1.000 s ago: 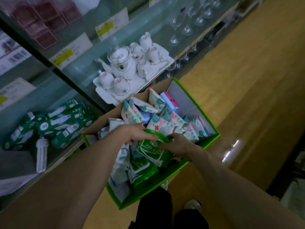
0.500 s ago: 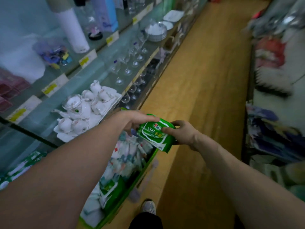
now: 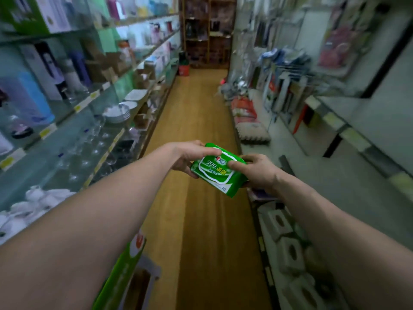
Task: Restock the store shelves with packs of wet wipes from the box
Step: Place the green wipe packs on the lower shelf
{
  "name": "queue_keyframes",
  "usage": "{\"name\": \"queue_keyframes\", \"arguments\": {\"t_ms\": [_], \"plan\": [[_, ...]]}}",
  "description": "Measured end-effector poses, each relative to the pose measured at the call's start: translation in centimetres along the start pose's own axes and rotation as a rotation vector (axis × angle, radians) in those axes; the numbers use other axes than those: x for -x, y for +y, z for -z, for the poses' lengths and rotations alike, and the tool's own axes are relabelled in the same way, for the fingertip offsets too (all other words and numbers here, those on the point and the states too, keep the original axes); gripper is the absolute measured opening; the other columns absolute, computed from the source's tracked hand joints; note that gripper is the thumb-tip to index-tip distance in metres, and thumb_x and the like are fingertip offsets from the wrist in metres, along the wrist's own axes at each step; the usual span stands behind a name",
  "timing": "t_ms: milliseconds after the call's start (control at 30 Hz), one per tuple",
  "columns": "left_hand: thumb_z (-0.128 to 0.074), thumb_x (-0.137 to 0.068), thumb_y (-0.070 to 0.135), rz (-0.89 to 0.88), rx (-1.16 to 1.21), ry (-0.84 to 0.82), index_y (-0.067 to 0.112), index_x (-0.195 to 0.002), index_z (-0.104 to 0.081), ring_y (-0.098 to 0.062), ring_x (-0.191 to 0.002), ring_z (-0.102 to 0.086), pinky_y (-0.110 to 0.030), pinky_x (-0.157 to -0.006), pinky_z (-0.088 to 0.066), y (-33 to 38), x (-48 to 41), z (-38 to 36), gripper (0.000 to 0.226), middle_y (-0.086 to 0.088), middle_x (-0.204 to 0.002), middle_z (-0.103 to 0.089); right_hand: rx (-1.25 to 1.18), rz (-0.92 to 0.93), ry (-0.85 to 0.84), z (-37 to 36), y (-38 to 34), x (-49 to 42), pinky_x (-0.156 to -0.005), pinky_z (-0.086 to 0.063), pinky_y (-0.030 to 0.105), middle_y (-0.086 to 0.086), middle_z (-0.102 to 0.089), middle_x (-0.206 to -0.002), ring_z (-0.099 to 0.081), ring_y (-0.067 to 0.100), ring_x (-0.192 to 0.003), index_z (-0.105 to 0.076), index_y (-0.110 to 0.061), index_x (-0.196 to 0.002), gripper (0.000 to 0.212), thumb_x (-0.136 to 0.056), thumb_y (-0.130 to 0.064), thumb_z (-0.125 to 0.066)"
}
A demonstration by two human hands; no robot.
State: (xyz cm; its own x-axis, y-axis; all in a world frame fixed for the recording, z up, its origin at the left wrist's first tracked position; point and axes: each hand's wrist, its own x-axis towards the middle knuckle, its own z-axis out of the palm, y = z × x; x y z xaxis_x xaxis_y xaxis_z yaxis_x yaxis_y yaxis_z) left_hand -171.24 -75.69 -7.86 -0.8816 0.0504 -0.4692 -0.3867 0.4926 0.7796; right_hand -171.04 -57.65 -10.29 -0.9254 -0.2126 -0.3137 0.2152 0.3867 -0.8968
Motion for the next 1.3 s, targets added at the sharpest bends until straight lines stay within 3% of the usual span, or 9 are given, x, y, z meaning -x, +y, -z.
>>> {"name": "queue_keyframes", "arguments": {"t_ms": [200, 400, 467, 533, 600, 700, 767, 1000, 1300], "plan": [[-0.064, -0.09, 0.041, -0.173, -0.082, -0.119, 0.017, -0.108, -0.059, -0.019, -0.091, -0.067, -0.04, -0.088, -0.054, 9.6, 0.6, -7.6, 0.031, -0.002, -0.098, -0.071, -0.002, 0.045, 0.264, 10.5, 0.7, 6.6, -0.082, -0.057, 0.045, 0.014, -0.068, -0.109, -0.069, 0.027, -0.094, -0.057, -0.002, -0.122, 0.047, -0.085, -0.027, -0.071], [-0.06, -0.092, 0.039, -0.29, -0.153, -0.293, 0.016, -0.111, -0.059, -0.015, -0.089, -0.067, -0.033, -0.079, -0.056, 17.2, 1.4, -15.3, 0.03, -0.001, -0.099, -0.07, -0.08, 0.024, 0.459, 18.8, 2.4, 12.4, -0.068, -0.06, 0.036, 0.009, -0.069, -0.097, -0.069, 0.019, -0.08, -0.057, -0.004, -0.124, 0.044, -0.086, -0.024, -0.07], [-0.06, -0.092, 0.04, -0.324, -0.174, -0.344, 0.016, -0.111, -0.06, -0.017, -0.095, -0.066, -0.037, -0.087, -0.055, 19.2, 1.5, -17.7, 0.031, -0.002, -0.104, -0.07, -0.085, 0.004, 0.521, 21.0, 2.8, 14.1, -0.065, -0.06, 0.033, 0.007, -0.068, -0.095, -0.068, 0.018, -0.078, -0.055, -0.005, -0.125, 0.044, -0.088, -0.024, -0.068], [-0.061, -0.091, 0.042, -0.349, -0.201, -0.392, 0.017, -0.111, -0.06, -0.02, -0.105, -0.064, -0.042, -0.097, -0.051, 21.0, 1.2, -20.0, 0.033, -0.004, -0.112, -0.069, -0.076, -0.028, 0.574, 22.9, 3.2, 15.8, -0.063, -0.058, 0.029, 0.011, -0.066, -0.105, -0.067, 0.02, -0.084, -0.051, -0.008, -0.129, 0.047, -0.089, -0.025, -0.066], [-0.06, -0.092, 0.041, -0.385, -0.224, -0.438, 0.017, -0.109, -0.06, -0.02, -0.104, -0.064, -0.041, -0.095, -0.051, 22.7, 1.1, -22.0, 0.03, -0.004, -0.11, -0.068, -0.077, -0.052, 0.628, 24.5, 3.7, 17.2, -0.059, -0.057, 0.025, 0.01, -0.066, -0.108, -0.067, 0.018, -0.085, -0.05, -0.009, -0.129, 0.046, -0.09, -0.028, -0.065], [-0.06, -0.092, 0.038, -0.419, -0.231, -0.514, 0.012, -0.116, -0.059, -0.019, -0.089, -0.066, -0.038, -0.083, -0.055, 25.2, 1.0, -25.0, 0.035, -0.005, -0.103, -0.069, -0.088, -0.06, 0.721, 27.0, 4.5, 19.0, -0.065, -0.059, 0.029, 0.008, -0.069, -0.103, -0.068, 0.017, -0.087, -0.055, -0.007, -0.126, 0.043, -0.089, -0.028, -0.066], [-0.061, -0.092, 0.037, -0.44, -0.237, -0.561, 0.011, -0.111, -0.061, -0.019, -0.084, -0.068, -0.039, -0.084, -0.056, 26.7, 1.1, -26.9, 0.033, -0.007, -0.097, -0.071, -0.109, -0.072, 0.776, 28.3, 4.8, 20.2, -0.061, -0.058, 0.027, 0.006, -0.068, -0.098, -0.067, 0.014, -0.083, -0.056, -0.007, -0.123, 0.04, -0.089, -0.026, -0.066], [-0.061, -0.09, 0.044, -0.56, -0.394, -0.711, 0.013, -0.12, -0.057, -0.019, -0.092, -0.066, -0.037, -0.086, -0.056, 30.7, 0.8, -33.4, 0.043, -0.005, -0.105, -0.068, -0.186, -0.122, 0.985, 31.2, 7.3, 23.9, -0.058, -0.057, 0.023, 0.01, -0.067, -0.109, -0.066, 0.011, -0.083, -0.056, -0.007, -0.125, 0.043, -0.088, -0.025, -0.068], [-0.072, -0.083, 0.033, -0.656, -0.499, -0.909, 0.02, -0.125, -0.048, -0.024, -0.107, -0.06, -0.046, -0.095, -0.051, 31.7, 3.9, -41.8, 0.05, -0.003, -0.113, -0.063, -0.188, -0.202, 1.108, 33.9, 10.8, 31.6, -0.058, -0.056, 0.021, 0.003, -0.067, -0.093, -0.066, 0.01, -0.076, -0.056, -0.011, -0.121, 0.037, -0.087, -0.019, -0.069]]}}
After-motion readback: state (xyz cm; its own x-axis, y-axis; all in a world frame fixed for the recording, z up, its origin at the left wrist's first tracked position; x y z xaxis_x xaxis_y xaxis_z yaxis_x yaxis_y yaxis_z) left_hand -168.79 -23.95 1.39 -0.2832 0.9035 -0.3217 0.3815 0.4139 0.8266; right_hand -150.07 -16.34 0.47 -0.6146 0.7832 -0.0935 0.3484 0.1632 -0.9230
